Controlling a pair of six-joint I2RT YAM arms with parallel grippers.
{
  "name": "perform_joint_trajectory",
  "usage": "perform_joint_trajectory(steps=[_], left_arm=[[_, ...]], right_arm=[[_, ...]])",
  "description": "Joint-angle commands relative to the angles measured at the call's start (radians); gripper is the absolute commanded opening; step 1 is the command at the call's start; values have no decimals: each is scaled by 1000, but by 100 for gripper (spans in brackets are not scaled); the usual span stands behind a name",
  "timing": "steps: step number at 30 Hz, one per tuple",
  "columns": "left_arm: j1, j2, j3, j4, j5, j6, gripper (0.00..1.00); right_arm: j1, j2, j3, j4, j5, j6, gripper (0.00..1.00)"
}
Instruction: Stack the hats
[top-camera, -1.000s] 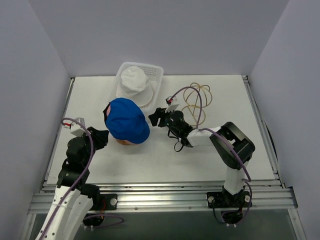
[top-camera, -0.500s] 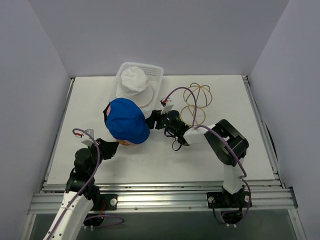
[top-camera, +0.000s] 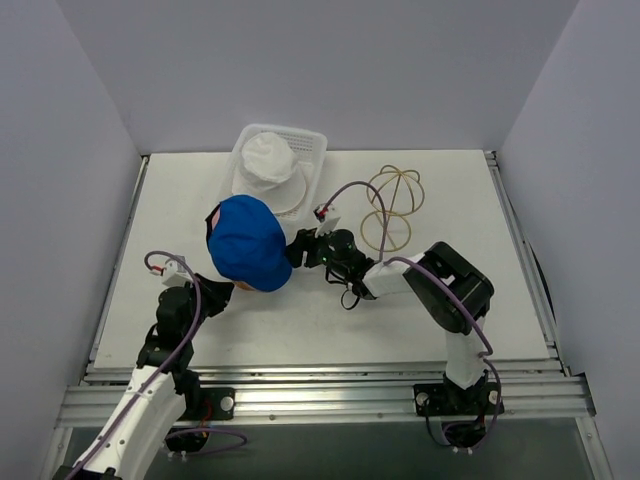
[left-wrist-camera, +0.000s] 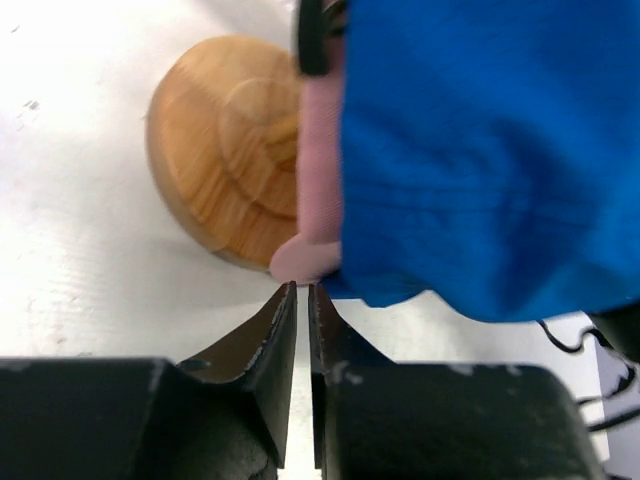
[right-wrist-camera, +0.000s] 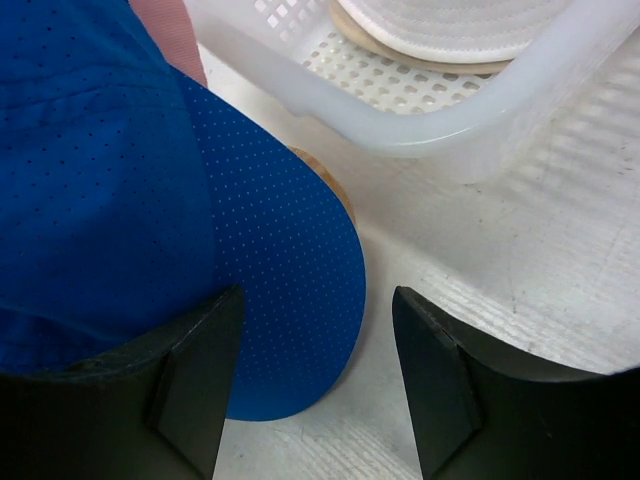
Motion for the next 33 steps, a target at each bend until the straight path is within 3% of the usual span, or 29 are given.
perform_joint_trajectory(steps=[1, 11, 14, 17, 22, 27, 28, 30, 33], left_arm=[[-2, 54, 41, -27, -104, -66, 12], [-2, 57, -3, -15, -205, -175, 2], [-2, 56, -9, 40, -146, -154, 2], [-2, 28, -64, 182, 20, -124, 6], [-2, -74, -138, 240, 39, -147, 18], [-2, -154, -140, 122, -12, -163, 21], [-2, -157, -117, 20, -97, -187, 22], [-3, -145, -85, -99, -198, -264, 14], [0, -90, -52, -133, -288, -281, 4]], right_arm=[[32, -8, -10, 56, -1, 9, 57], [59, -28, -53, 84, 22, 23, 57], [61, -39, -62, 85, 28, 23, 57], [59, -51, -61, 68, 32, 19, 57], [50, -68, -70, 56, 38, 13, 57], [12, -85, -41, -4, 40, 11, 57], [3, -85, -24, -24, 43, 13, 57], [-23, -71, 32, -73, 51, 9, 57], [-49, -36, 105, -119, 37, 0, 56]])
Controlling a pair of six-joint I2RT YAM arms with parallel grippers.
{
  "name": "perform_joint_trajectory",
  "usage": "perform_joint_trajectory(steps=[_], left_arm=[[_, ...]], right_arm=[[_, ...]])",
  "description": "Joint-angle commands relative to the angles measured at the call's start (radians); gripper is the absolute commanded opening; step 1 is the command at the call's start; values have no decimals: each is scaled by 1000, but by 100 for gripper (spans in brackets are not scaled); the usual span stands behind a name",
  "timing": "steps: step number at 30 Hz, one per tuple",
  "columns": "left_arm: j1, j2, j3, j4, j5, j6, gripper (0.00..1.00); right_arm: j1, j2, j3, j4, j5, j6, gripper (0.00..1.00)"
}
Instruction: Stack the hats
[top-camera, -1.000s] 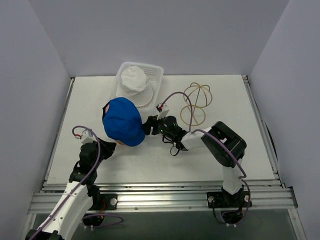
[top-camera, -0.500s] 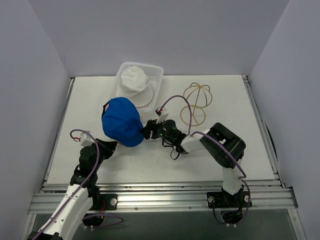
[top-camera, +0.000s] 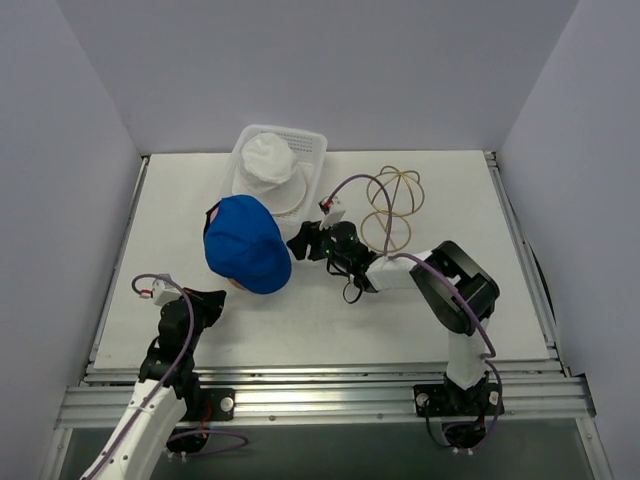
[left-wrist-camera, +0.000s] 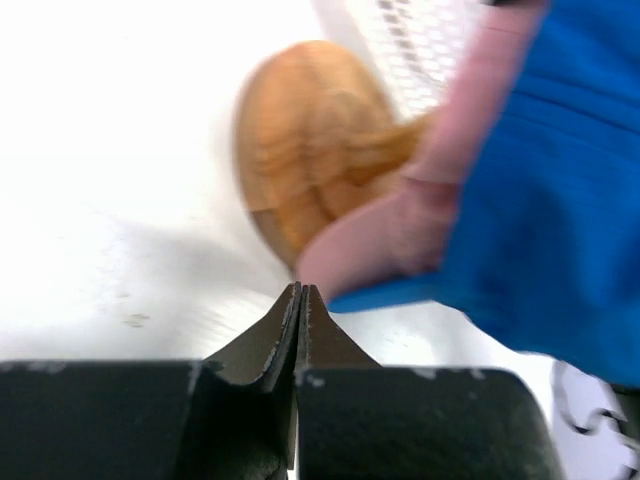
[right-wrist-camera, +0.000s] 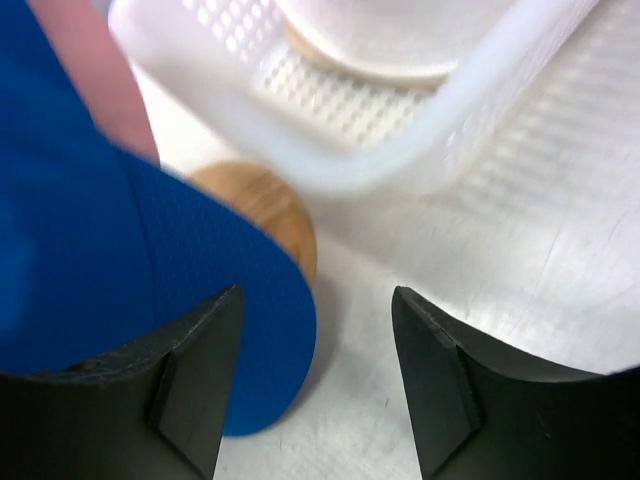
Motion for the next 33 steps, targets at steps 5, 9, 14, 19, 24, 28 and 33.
perform_joint_trajectory(steps=[5, 9, 14, 19, 24, 28, 33], left_arm=[[0, 168, 104, -33, -134, -68, 2], [3, 302, 117, 70, -112, -70, 2], [6, 383, 112, 188, -91, -62, 2], [8, 402, 115, 216, -88, -58, 2], [6, 367, 127, 173, -126, -36, 2], [9, 363, 138, 160, -138, -35, 3], [9, 418, 131, 208, -112, -39, 2]], right_arm=[[-53, 72, 185, -77, 2, -41, 56], [-69, 146, 249, -89, -33, -67, 56], [-83, 204, 280, -66, -107, -110, 56], [-80, 204, 253, -39, -110, -115, 56], [-78, 160, 185, 17, -87, -117, 56], [-80, 140, 153, 41, -64, -124, 49], [-78, 204, 184, 51, -96, -153, 31]])
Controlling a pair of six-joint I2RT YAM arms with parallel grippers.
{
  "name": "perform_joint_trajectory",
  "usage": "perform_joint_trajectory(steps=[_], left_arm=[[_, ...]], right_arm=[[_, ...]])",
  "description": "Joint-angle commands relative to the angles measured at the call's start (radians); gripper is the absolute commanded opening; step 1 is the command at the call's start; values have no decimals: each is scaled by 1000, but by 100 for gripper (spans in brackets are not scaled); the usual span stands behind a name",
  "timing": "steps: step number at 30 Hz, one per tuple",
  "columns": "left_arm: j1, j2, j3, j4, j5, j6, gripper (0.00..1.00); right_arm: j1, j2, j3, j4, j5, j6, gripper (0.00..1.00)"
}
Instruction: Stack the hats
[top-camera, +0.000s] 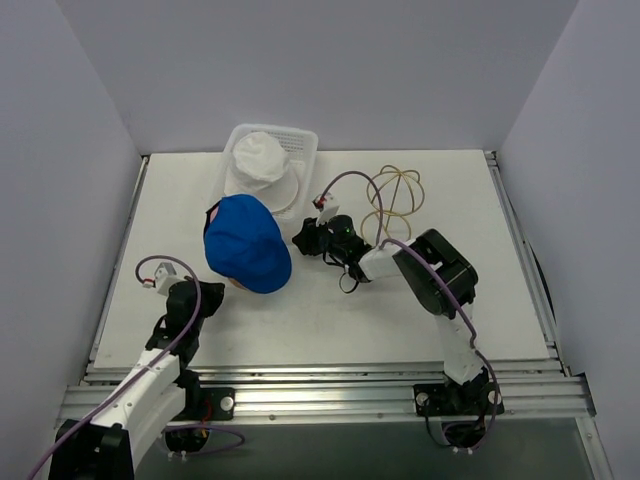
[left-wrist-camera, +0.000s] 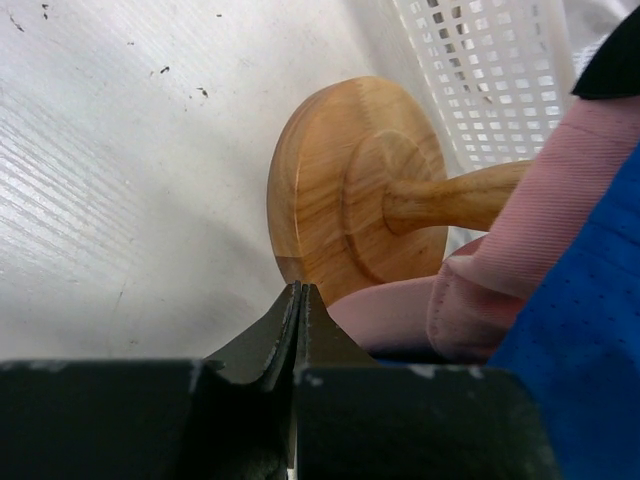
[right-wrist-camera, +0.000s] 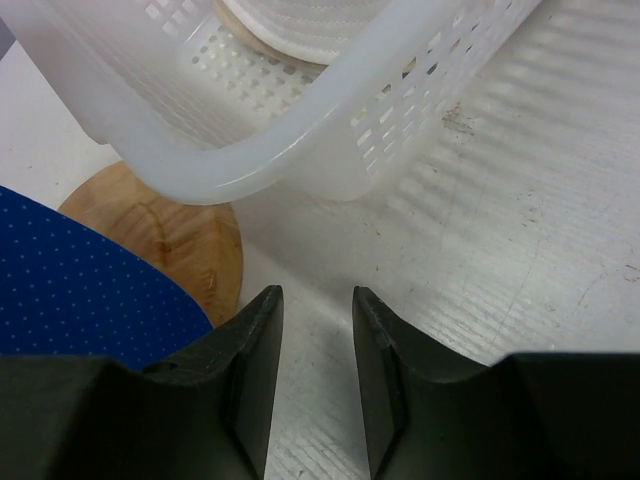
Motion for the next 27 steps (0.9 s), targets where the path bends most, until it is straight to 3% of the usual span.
perform_joint_trajectory(steps=[1, 8, 27], left_arm=[[5, 41, 35, 85, 7, 0, 2], [6, 81, 33, 126, 29, -9, 2], [6, 132, 7, 191, 15, -21, 2]], right_arm=[[-4, 35, 30, 62, -24, -37, 30], [-4, 92, 80, 56, -50, -43, 21], [50, 67, -5, 216, -124, -54, 22]])
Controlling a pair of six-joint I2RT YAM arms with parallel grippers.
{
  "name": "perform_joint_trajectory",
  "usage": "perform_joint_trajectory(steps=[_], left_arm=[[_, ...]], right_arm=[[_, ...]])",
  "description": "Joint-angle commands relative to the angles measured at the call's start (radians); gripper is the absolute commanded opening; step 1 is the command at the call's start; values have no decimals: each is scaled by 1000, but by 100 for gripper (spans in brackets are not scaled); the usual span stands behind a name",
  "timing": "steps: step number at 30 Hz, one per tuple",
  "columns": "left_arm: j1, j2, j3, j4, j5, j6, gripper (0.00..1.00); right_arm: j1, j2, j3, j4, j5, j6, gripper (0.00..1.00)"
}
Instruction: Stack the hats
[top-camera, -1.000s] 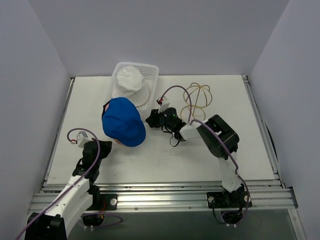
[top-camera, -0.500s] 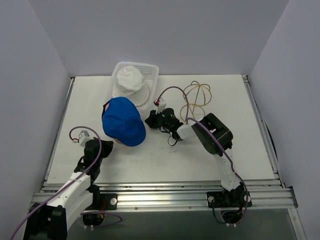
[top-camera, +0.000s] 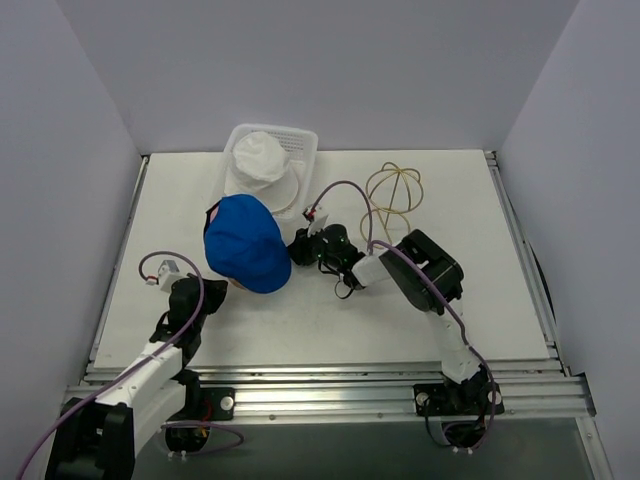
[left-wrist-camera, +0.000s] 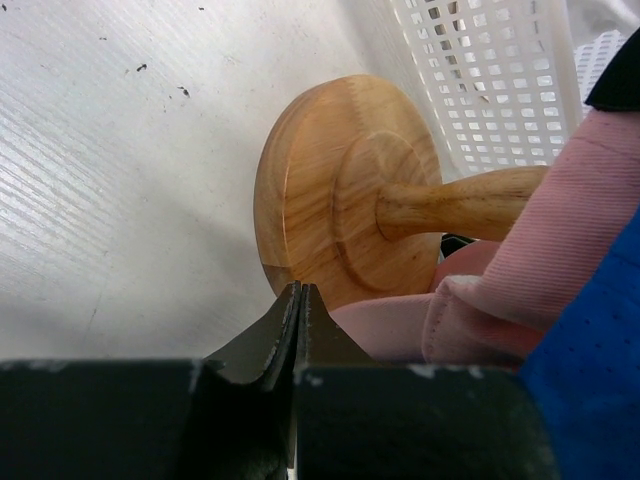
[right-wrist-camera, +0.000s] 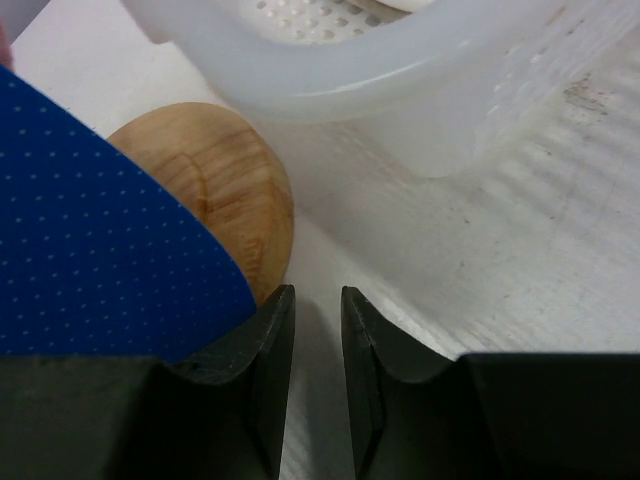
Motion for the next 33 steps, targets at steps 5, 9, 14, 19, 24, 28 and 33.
perform_joint_trajectory(steps=[5, 9, 14, 19, 24, 28, 33], left_arm=[[6, 30, 4, 92, -9, -6, 2], [6, 38, 4, 100, -6, -7, 2], [6, 33, -1, 97, -9, -3, 2], [6, -61, 36, -25, 6, 38, 3], [14, -252, 182, -378, -59, 114, 16], [15, -403, 285, -594, -194, 144, 23], [18, -468, 358, -612, -282, 225, 39]], right_arm=[[25, -40, -50, 124, -13, -10, 22], [31, -53, -66, 130, 0, -16, 22], [34, -60, -76, 132, 13, -18, 22], [34, -57, -75, 123, 13, -21, 22], [34, -54, -72, 112, 13, -25, 23], [34, -54, -70, 106, 13, -28, 23], [36, -45, -58, 98, 9, -27, 23]])
